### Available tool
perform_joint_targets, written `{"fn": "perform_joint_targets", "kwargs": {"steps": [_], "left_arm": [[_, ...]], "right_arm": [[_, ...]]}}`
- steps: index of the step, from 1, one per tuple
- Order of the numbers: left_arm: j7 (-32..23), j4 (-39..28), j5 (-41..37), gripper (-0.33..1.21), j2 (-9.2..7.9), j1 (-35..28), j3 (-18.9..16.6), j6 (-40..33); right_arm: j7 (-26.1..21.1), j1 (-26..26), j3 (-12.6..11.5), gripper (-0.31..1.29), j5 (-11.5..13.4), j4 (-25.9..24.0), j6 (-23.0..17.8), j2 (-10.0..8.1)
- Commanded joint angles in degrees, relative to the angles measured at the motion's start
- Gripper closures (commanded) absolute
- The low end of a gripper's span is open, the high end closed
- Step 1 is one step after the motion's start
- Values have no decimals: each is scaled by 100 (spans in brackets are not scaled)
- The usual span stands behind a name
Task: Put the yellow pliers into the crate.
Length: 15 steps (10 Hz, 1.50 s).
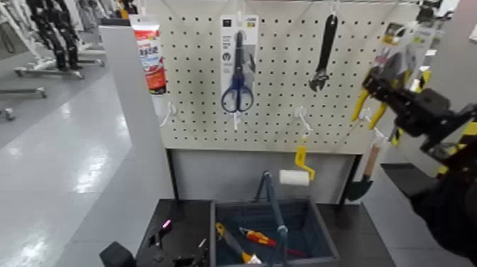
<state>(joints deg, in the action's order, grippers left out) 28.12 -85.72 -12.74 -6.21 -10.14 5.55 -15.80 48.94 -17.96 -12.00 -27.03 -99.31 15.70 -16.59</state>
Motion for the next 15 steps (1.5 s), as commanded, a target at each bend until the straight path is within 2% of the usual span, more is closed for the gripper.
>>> {"fn": "perform_joint_targets", "kwargs": {"steps": [1,3,4,7,10,15], "left_arm": [[1,20,0,13,5,12,8,7],[1,20,0,13,5,12,17,7],[1,20,0,13,5,12,17,7],[1,20,0,13,5,20,25,7],[1,29,0,13,14,12,8,-2],[1,37,0,13,32,20,17,-2]], "right_arm": [[-60,433,365,121,5,-9,38,341],[-209,741,515,121,119,0,117,508],[-235,838,559,121,269,0,187,561],[-253,1049,743,121,497,246,302,605],[-235,1163,980,121,620,668,293,605],[-183,996,1341,121,682,1810,12,622]]}}
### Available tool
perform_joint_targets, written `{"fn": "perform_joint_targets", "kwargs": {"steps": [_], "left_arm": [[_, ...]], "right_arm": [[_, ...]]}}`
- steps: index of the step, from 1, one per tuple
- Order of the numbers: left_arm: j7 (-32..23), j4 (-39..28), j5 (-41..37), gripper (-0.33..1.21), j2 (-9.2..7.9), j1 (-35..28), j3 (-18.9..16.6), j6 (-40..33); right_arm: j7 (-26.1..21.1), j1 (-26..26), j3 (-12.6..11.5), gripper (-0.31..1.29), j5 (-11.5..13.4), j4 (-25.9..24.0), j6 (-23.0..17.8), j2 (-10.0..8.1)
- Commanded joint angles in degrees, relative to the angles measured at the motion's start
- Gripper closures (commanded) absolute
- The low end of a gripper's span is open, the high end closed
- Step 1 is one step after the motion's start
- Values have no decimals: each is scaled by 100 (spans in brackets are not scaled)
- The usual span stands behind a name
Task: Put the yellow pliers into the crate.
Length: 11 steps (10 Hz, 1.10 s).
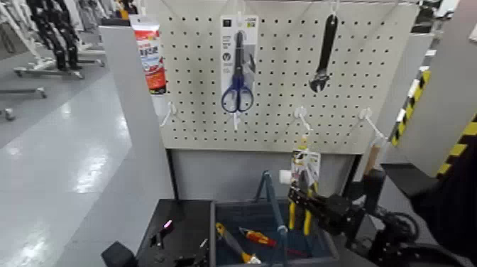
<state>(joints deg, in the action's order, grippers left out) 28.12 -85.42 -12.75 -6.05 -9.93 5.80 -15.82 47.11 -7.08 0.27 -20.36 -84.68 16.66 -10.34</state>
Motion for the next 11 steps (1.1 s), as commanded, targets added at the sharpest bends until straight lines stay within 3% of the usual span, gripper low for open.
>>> {"fn": "perform_joint_targets", "kwargs": {"steps": [1,3,6,8,9,10,11], "left_arm": [[1,8,0,13,25,0,-9,0],[1,8,0,13,16,9,0,0],[1,8,0,13,16,9,0,-9],[1,8,0,13,16,9,0,-9],[1,8,0,13,16,9,0,-9],[1,8,0,13,16,9,0,-18],[1,8,0,13,16,0,0,-26]], "right_arm": [[17,-188,192,121,24,567,-163,-3],[17,-276,263,121,59,743,-137,-3],[17,-355,324,121,305,708,241,-11],[17,-373,307,118,323,681,417,-20],[8,-382,254,92,323,664,566,-11],[17,-373,219,35,323,620,584,-11],[17,-373,201,8,296,602,575,-20]]}}
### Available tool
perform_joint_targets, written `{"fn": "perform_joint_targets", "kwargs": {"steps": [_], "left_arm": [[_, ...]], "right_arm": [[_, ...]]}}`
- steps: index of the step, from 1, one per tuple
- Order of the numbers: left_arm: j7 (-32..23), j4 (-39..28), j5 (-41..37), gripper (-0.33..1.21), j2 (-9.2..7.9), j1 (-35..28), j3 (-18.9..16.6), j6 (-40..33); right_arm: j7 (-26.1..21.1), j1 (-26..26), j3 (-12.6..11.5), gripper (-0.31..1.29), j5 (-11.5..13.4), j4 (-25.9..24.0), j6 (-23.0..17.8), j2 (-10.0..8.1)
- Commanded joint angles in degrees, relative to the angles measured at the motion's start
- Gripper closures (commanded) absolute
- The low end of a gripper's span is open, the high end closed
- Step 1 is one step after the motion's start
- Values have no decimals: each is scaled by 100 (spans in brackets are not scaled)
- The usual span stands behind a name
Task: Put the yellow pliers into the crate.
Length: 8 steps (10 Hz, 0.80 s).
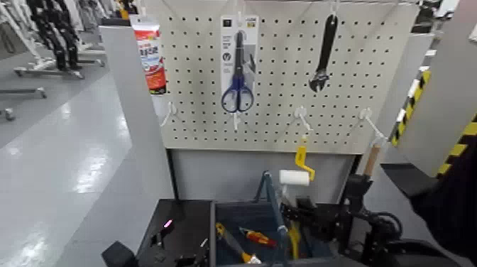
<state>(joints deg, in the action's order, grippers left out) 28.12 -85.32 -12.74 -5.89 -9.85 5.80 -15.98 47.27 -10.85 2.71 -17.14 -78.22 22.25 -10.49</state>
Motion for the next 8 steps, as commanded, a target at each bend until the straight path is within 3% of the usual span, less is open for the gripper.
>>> {"fn": "perform_joint_targets", "kwargs": {"steps": [1,6,8], "left_arm": [[0,-2,0,13,0,-8,0,-11],[0,-2,0,13,0,-8,-9,7],[9,7,0,13,-9,-8,-18,7]], "right_arm": [[2,4,-69,11,-35,-53,-19,3],[2,110,-112,13,-158,-211,-204,56],[-315,452,-130,13,-167,-765,-397,144]]}}
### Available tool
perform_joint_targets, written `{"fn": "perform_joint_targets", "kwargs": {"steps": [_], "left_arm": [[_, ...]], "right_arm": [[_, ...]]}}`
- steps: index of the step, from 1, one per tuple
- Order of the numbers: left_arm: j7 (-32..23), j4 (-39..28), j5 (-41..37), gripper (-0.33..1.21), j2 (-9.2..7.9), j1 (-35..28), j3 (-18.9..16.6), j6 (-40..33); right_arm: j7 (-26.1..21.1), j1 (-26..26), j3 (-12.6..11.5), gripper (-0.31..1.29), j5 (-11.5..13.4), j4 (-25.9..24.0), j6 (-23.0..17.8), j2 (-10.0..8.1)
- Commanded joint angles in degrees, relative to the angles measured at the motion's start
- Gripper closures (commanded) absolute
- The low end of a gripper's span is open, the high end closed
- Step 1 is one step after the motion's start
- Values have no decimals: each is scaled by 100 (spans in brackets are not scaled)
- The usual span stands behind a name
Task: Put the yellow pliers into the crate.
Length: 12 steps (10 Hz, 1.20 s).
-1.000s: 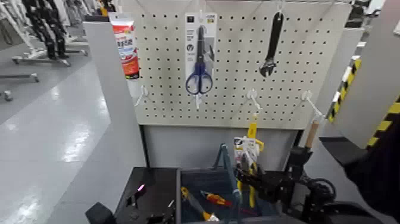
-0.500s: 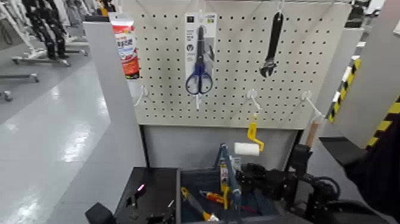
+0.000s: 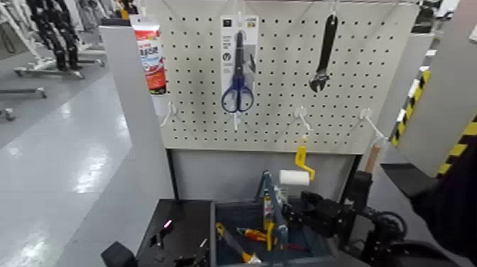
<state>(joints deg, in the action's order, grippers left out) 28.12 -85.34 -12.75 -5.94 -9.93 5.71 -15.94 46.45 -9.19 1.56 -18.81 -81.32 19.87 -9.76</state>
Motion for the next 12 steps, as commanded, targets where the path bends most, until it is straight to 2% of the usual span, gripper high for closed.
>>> {"fn": "perform_joint_targets", "kwargs": {"steps": [1,3,4,5,7,8,9,11,12], "left_arm": [[18,0,1,13,-3,0,-9,3],[35,0,1,13,-12,0,-17,3],[35,-9,1,13,-30,-9,-17,3],[35,-9,-8,13,-30,-9,-17,3],[35,-17,-8,13,-30,-44,-53,-6],[35,-26,-8,13,-3,-70,-79,-6],[35,-35,-8,13,-12,-70,-79,-6],[44,-52,-8,13,-39,-88,-79,-6],[44,-61,-8,13,-21,-114,-88,3]], "right_arm": [[-479,515,-69,13,36,-798,-352,123],[-1296,1130,-86,13,220,-1334,-1134,211],[-1586,1455,-86,13,168,-1369,-1442,273],[-1797,1816,-95,13,150,-1351,-2092,361],[-2755,2747,-33,14,150,-1685,-2892,396],[-3045,3037,2,14,185,-1852,-3033,361],[-3028,3178,54,14,194,-1835,-3235,334],[-3186,3530,2,14,211,-1808,-3736,457],[-3371,3697,-7,15,291,-1861,-3797,484]]}}
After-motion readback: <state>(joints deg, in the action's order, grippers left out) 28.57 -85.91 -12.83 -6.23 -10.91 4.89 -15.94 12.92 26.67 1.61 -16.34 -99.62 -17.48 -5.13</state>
